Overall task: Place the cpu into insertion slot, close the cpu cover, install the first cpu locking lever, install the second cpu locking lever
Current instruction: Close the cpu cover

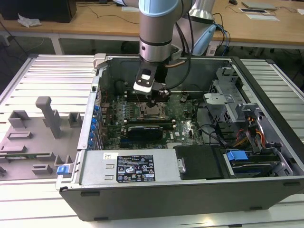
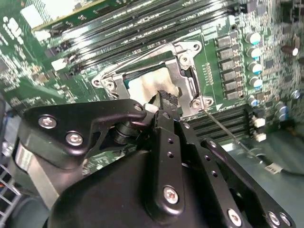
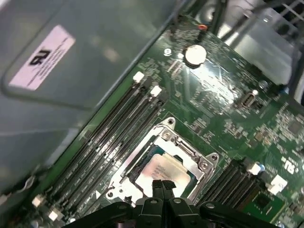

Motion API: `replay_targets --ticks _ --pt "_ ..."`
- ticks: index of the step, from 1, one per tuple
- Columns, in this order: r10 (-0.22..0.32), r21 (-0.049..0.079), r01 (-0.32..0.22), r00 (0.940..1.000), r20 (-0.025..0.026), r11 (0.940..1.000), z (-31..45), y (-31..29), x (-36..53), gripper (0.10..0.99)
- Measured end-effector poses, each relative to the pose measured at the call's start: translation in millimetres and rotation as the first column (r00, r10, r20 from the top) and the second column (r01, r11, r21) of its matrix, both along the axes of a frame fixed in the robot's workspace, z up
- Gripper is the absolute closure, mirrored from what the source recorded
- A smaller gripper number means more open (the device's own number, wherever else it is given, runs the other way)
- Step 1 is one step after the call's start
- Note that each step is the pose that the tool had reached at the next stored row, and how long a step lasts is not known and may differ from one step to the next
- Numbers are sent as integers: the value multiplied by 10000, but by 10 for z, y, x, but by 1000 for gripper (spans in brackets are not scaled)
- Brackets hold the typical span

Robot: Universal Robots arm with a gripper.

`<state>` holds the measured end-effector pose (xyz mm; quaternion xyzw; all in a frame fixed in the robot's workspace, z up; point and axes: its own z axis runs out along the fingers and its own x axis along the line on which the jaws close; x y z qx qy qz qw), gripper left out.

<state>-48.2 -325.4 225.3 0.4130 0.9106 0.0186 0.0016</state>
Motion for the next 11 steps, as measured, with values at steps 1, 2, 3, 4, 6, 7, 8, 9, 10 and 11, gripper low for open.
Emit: replay_targets --ticks 1,2,3,4,6,7,8,9,10,11 --pt "295 1 -295 9996 0 9996 -2 0 0 980" --pt "534 0 -534 9986 0 9986 -4 0 0 980" --pt "729 0 -729 9973 0 9973 -5 0 0 980" --pt "1022 0 -1022 9948 0 9948 -7 0 0 980" --pt "1374 0 -1374 9905 1 9905 -8 0 0 980" --pt "1676 0 -1676 9859 0 9859 -10 0 0 980" --pt "1859 1 -1859 9826 0 9826 -11 0 0 980" --pt "2019 0 -2019 9794 0 9794 -11 0 0 980" --pt "2332 0 -2332 9724 0 9724 -13 0 0 980" --pt "2513 0 -2513 9679 0 9679 -14 0 0 980"
